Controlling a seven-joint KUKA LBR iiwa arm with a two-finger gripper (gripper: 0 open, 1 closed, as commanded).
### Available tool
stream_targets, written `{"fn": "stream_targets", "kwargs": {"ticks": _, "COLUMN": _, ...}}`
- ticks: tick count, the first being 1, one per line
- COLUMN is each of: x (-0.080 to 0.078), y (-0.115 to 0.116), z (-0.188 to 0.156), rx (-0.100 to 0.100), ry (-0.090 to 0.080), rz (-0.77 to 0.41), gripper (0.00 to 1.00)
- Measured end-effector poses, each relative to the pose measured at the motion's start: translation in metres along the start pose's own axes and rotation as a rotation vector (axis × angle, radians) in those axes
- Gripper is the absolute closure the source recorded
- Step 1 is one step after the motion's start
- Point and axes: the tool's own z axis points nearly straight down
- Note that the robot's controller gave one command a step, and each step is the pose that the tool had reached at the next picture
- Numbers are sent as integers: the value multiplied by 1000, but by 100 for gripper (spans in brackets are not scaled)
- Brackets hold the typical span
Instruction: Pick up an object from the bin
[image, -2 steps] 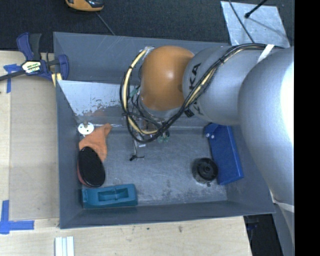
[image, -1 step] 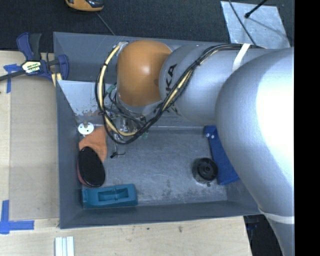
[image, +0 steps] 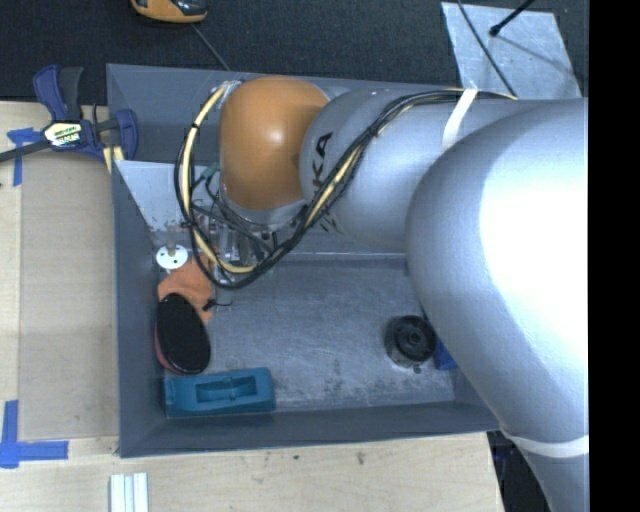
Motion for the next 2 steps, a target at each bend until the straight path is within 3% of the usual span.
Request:
{"fn": "stream_targets", "kwargs": {"ticks": 1, "x": 10, "y": 30, "z": 48, "rx": 9, "ry": -2, "rz": -7, "gripper": 0}}
{"fn": "stream_targets", "kwargs": {"ticks": 2, "x": 8, "y": 29, "z": 47, "rx": 1, "ry": -2, "rz": 171, "gripper": 100}}
